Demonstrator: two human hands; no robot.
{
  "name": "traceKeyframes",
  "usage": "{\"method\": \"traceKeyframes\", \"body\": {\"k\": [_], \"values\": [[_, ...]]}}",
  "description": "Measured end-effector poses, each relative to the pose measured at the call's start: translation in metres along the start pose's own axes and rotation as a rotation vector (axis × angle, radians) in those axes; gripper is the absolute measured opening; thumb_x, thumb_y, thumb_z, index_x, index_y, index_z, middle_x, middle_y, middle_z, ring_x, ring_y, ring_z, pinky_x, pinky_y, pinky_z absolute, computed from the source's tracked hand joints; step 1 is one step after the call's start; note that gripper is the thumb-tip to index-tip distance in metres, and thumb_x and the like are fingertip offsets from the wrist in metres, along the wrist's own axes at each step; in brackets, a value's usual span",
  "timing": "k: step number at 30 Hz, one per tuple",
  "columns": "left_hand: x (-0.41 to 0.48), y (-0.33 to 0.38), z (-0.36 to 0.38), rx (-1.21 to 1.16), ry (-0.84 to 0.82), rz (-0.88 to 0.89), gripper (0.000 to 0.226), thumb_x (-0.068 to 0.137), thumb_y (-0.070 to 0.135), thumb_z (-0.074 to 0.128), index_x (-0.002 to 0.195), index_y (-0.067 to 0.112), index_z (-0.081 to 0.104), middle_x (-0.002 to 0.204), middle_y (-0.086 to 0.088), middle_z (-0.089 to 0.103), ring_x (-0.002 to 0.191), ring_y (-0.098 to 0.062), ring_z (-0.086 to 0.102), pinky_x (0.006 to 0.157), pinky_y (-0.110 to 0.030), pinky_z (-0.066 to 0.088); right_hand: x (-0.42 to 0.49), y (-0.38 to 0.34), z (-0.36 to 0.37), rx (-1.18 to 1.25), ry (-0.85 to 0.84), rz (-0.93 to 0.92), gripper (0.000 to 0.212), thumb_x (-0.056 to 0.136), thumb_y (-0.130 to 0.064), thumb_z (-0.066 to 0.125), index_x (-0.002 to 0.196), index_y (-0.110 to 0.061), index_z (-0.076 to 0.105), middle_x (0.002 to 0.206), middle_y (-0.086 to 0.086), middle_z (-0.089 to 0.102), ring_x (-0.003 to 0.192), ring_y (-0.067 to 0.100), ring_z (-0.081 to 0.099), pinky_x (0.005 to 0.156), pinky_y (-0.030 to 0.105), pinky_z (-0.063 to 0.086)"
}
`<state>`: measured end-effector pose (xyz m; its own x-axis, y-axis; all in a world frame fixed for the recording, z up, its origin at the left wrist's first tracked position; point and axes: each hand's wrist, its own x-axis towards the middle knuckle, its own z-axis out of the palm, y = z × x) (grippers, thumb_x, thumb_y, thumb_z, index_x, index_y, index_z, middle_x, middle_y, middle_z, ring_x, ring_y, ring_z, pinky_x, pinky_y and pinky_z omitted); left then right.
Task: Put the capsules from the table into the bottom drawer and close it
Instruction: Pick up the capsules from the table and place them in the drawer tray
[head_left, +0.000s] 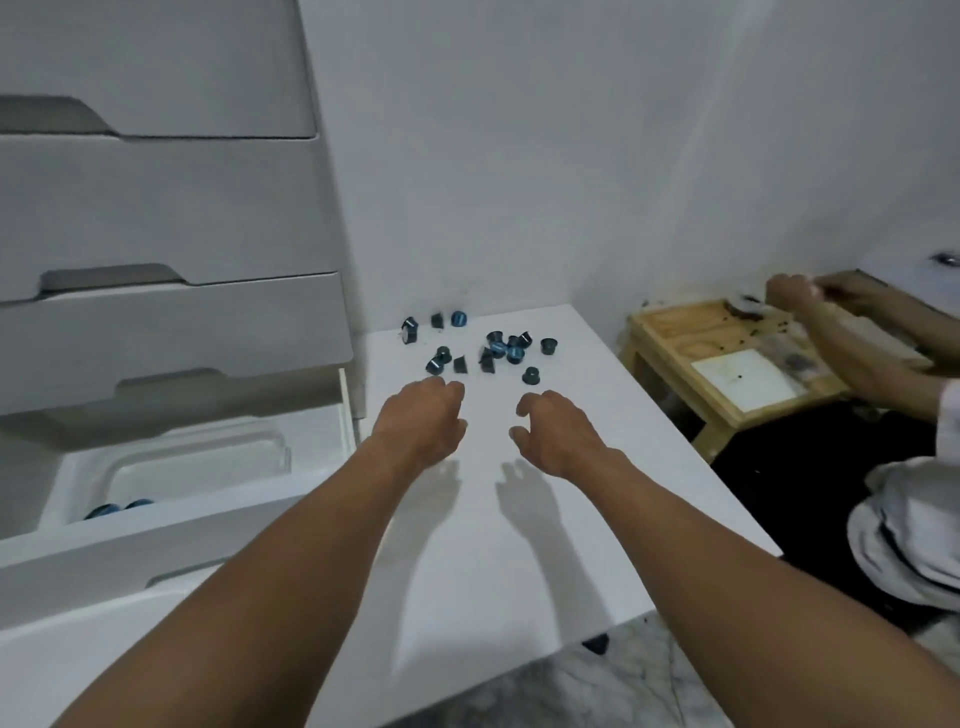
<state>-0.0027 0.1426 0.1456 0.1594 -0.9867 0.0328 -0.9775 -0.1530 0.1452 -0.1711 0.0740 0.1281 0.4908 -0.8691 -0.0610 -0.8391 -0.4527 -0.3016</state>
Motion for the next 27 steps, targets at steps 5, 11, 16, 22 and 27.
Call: {"method": "traceKeyframes", "body": {"k": [5,11,16,22,27], "values": [[0.058,0.036,0.009,-0.002,0.01,0.031,0.035,0.09,0.025,0.051,0.122,0.011,0.052,0.12,-0.011,0.057,0.106,-0.032,0.056,0.081,-0.04,0.047,0.03,0.05,-0.012,0.038,0.027,0.069,0.039,0.093,-0.032,0.052,0.128,-0.014,0.05,0.125,0.01,0.051,0.115,0.03,0.051,0.09,0.033,0.039],[0.135,0.062,0.026,-0.056,-0.031,0.052,0.035,0.091,0.023,0.051,0.124,0.012,0.052,0.122,-0.011,0.057,0.108,-0.032,0.056,0.082,-0.039,0.048,0.085,0.1,-0.024,0.048,0.057,0.132,0.039,0.093,-0.031,0.051,0.128,-0.014,0.05,0.123,0.009,0.053,0.114,0.031,0.052,0.092,0.035,0.04],[0.182,0.069,0.051,-0.1,-0.057,0.03,0.034,0.091,0.024,0.052,0.124,0.013,0.051,0.124,-0.01,0.056,0.108,-0.032,0.056,0.082,-0.039,0.047,0.14,0.127,-0.016,0.099,0.061,0.164,0.036,0.093,-0.03,0.051,0.125,-0.013,0.052,0.121,0.01,0.054,0.11,0.031,0.053,0.086,0.035,0.039],[0.236,0.072,0.105,-0.156,-0.1,-0.063,0.037,0.089,0.028,0.058,0.123,0.015,0.052,0.119,-0.01,0.059,0.108,-0.031,0.058,0.086,-0.04,0.051,0.217,0.157,0.015,0.131,0.008,0.121,0.027,0.091,-0.022,0.054,0.114,-0.008,0.056,0.111,0.014,0.059,0.101,0.032,0.057,0.087,0.036,0.043],[0.281,0.077,0.152,-0.217,-0.196,-0.166,0.04,0.088,0.03,0.061,0.125,0.019,0.049,0.116,-0.009,0.057,0.103,-0.031,0.061,0.084,-0.039,0.051,0.285,0.191,0.046,0.181,-0.112,0.127,0.034,0.093,-0.025,0.051,0.125,-0.013,0.051,0.122,0.01,0.054,0.111,0.028,0.053,0.089,0.03,0.037]]}}
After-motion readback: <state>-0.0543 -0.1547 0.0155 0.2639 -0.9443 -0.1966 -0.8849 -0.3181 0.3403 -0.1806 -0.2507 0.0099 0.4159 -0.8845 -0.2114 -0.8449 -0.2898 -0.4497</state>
